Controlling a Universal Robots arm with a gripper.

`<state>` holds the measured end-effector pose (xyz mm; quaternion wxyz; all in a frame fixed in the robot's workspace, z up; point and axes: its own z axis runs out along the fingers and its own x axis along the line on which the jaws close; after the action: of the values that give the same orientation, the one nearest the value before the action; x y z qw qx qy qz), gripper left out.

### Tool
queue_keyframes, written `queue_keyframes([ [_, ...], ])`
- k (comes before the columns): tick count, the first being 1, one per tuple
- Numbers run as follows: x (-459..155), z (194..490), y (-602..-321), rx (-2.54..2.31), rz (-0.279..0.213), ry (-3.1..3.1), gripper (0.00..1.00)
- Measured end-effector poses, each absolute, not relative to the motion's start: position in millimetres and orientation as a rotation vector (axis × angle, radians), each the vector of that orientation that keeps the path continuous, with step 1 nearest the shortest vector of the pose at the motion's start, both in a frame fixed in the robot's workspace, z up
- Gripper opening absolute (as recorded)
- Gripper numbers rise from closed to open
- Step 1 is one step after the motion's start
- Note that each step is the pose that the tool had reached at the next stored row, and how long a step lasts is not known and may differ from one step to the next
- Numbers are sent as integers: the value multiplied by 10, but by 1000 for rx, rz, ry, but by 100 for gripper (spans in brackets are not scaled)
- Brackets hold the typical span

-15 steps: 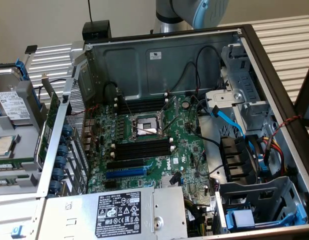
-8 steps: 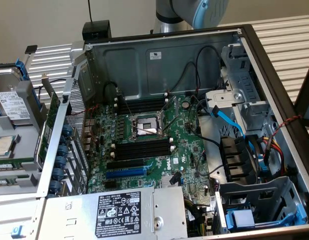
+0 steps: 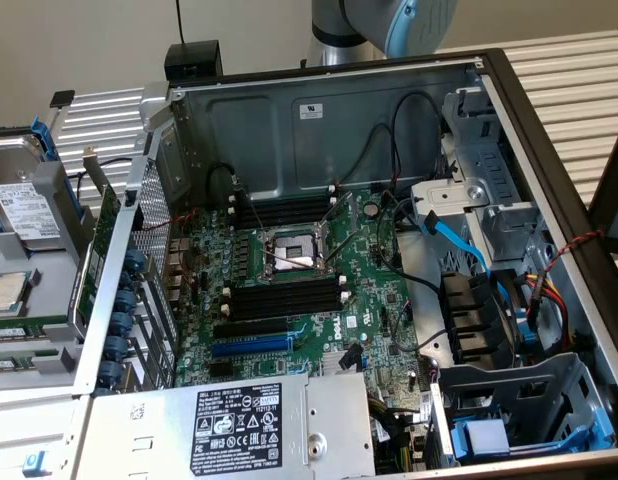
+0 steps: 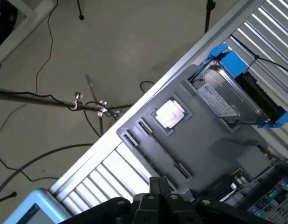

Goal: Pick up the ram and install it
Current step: 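Pick up the ram and move it above insertion slot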

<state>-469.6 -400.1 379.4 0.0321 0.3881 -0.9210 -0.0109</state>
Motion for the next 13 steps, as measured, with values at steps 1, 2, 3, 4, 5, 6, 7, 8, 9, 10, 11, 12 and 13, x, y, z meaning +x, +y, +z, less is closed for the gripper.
queue_keyframes([
  [1,-4696,3794,-4001,1220,-33,-2825,10],
  [2,-4696,3795,-4001,1246,-32,-2813,10],
  [3,-4696,3795,-4001,1271,-31,-2802,10],
  [4,-4696,3794,-4001,1297,-30,-2790,10],
  [5,-4696,3795,-4001,1322,-29,-2778,10],
  [6,-4696,3794,-4001,1348,-28,-2765,10],
  [7,-4696,3794,-4001,1374,-27,-2752,10],
  [8,-4696,3795,-4001,1396,-26,-2741,10],
  [9,-4696,3795,-4001,1421,-26,-2728,10],
  [10,-4696,3795,-4001,1448,-25,-2714,10],
  [11,-4696,3795,-4001,1472,-24,-2700,10],
  [12,-4696,3794,-4001,1497,-23,-2686,10],
  [13,-4696,3795,-4001,1521,-22,-2673,10],
])
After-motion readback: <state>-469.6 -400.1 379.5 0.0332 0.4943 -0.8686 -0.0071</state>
